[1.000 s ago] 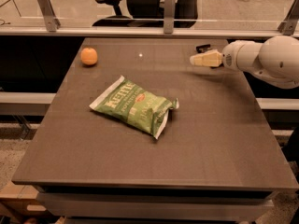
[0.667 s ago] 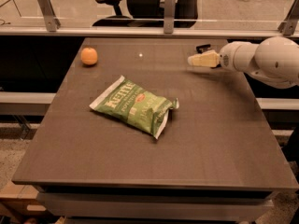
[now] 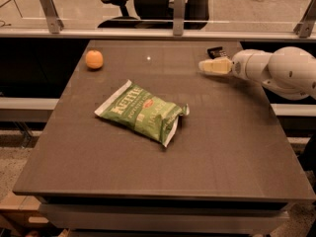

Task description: Move rxbar chocolate near green jalapeno chip bag

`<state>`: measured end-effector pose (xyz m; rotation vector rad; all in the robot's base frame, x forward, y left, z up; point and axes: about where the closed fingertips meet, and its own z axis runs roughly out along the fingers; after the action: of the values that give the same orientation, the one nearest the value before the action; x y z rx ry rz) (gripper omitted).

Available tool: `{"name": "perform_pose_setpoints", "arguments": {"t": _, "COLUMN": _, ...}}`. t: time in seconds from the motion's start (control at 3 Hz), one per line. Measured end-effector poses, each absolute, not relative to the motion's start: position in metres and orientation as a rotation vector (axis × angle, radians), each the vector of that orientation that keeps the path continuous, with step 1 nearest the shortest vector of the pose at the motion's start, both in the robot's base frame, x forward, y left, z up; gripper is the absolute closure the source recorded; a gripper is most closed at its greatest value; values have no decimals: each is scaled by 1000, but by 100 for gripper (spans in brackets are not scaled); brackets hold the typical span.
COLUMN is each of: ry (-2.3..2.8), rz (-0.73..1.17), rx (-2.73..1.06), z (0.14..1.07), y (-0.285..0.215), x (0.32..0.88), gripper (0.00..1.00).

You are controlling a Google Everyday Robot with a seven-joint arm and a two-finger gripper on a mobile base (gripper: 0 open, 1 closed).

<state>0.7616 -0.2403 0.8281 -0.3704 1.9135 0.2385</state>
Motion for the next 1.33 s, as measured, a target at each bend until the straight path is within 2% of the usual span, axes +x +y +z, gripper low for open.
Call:
{"name": "perform_pose_setpoints", "arguments": {"t": 0.33, "ry": 1907, "rz": 264, "rx": -352, "z": 823, "y": -241, "x": 765, "gripper": 17}}
{"name": "perform_pose_setpoints", "arguments": {"t": 1.33, "ry": 1909, "rz": 273, "rx": -359, "z": 820, "y": -234, "x": 767, "gripper": 87}}
